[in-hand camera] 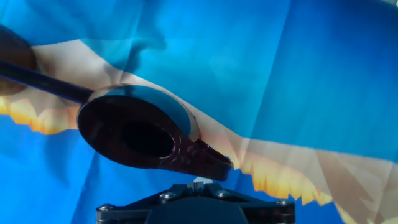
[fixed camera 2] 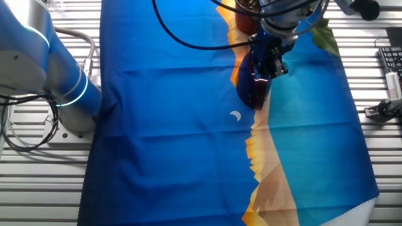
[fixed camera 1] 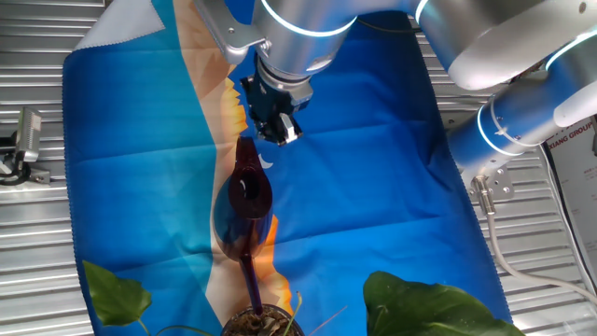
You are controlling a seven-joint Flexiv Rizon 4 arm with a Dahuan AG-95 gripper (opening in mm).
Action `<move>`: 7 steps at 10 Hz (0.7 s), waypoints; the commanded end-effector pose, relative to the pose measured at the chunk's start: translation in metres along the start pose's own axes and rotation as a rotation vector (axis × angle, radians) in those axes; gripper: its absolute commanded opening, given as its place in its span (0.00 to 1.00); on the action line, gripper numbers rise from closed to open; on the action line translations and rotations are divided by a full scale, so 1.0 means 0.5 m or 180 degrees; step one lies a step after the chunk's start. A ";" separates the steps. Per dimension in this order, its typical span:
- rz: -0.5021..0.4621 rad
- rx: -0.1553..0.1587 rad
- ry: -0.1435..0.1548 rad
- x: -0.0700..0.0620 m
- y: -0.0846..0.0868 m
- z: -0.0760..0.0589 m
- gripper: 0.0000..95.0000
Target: Water the plant
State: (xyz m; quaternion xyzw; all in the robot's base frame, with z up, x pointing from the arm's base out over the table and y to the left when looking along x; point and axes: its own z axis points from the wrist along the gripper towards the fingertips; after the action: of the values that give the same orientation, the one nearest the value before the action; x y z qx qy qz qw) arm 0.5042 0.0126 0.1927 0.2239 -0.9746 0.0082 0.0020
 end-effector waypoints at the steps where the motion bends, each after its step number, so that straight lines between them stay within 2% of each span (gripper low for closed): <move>1: -0.0361 0.0073 0.0004 -0.006 0.008 0.002 0.00; 5: -0.0904 0.0129 0.0018 -0.009 0.017 0.001 0.00; 7: -0.1109 0.0126 0.0026 -0.008 0.018 -0.001 0.00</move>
State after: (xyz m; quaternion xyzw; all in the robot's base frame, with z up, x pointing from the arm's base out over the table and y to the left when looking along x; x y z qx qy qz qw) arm 0.5038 0.0219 0.1928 0.3680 -0.9294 0.0273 0.0017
